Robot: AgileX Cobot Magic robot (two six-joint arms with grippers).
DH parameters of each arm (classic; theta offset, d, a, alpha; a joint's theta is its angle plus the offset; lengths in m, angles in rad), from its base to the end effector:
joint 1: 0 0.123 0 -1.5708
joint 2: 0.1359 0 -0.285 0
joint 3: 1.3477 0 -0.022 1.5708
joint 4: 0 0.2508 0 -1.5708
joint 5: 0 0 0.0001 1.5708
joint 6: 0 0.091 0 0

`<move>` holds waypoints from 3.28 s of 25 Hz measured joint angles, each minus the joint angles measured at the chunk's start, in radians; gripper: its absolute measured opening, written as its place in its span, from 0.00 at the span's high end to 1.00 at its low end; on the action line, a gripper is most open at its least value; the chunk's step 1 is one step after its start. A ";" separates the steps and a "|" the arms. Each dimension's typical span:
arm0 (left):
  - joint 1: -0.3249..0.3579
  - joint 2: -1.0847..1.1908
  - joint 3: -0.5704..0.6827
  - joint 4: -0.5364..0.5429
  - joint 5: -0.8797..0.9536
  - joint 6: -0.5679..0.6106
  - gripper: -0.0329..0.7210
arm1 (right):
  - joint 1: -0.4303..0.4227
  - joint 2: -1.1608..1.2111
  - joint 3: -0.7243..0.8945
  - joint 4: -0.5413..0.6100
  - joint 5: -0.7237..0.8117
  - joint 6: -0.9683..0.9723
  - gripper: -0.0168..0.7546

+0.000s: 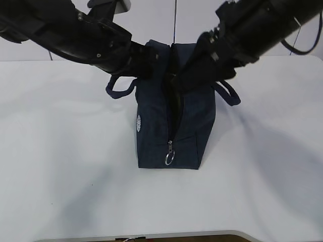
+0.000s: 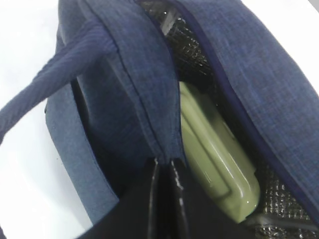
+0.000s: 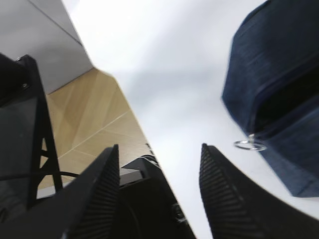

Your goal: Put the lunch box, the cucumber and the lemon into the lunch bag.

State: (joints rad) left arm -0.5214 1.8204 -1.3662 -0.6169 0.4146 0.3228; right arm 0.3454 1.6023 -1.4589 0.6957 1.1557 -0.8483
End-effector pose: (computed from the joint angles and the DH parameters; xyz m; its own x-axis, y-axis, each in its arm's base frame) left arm 0.3502 -0.2257 0.2598 -0.7078 0.1259 -0.6951 0.4754 0.8127 -0.3369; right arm 0.2944 0.1627 0.3460 -0.4676 -0.5986 -0.6504 -0.8723 0.4316 0.2299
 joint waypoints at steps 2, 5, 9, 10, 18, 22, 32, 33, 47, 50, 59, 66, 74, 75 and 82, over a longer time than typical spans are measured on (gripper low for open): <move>0.000 0.000 0.000 0.000 0.000 0.000 0.97 | 0.000 -0.044 0.106 0.031 -0.043 -0.035 0.44; 0.000 0.000 0.000 0.000 0.000 0.000 0.97 | 0.000 -0.084 0.236 0.114 -0.089 -0.122 0.44; 0.000 0.000 0.000 0.000 0.000 0.000 0.97 | 0.000 -0.093 0.368 0.224 -0.127 -0.250 0.44; 0.000 0.000 0.000 0.000 0.000 0.000 0.97 | 0.000 -0.093 0.393 0.250 -0.133 -0.284 0.44; 0.000 0.000 0.000 0.024 0.000 0.000 0.97 | 0.000 -0.093 0.614 0.412 -0.295 -0.527 0.44; 0.000 0.000 0.000 0.034 -0.005 0.000 0.97 | 0.000 -0.093 0.689 0.604 -0.370 -0.826 0.44; 0.000 0.000 0.000 0.036 -0.019 -0.002 0.97 | 0.000 0.064 0.709 0.836 -0.414 -1.145 0.44; 0.000 0.000 0.000 0.036 -0.019 -0.002 0.97 | 0.000 0.079 0.709 0.848 -0.416 -1.165 0.44; 0.000 0.000 0.000 0.038 -0.019 -0.002 0.97 | 0.000 0.162 0.703 1.070 -0.491 -1.472 0.44; 0.000 0.000 0.000 0.038 -0.019 -0.002 0.97 | 0.000 0.171 0.698 1.072 -0.521 -1.474 0.44; 0.000 0.000 0.000 0.040 -0.019 -0.002 0.97 | 0.000 0.236 0.643 1.074 -0.497 -1.477 0.44; 0.000 0.000 0.000 0.040 -0.021 -0.002 0.97 | 0.000 0.251 0.629 1.074 -0.444 -1.477 0.44; 0.000 0.000 0.000 0.041 -0.021 -0.002 0.97 | 0.000 0.304 0.624 1.074 -0.349 -1.477 0.44; 0.000 0.000 0.000 0.041 -0.021 -0.002 0.97 | 0.000 0.304 0.623 1.074 -0.347 -1.477 0.44; 0.000 0.000 0.000 0.041 -0.021 -0.002 0.97 | 0.000 0.306 0.602 1.074 -0.347 -1.477 0.44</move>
State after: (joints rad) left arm -0.5214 1.8204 -1.3662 -0.5764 0.3938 0.3207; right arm 0.3454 1.9084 -0.8572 1.7697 0.8084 -2.3257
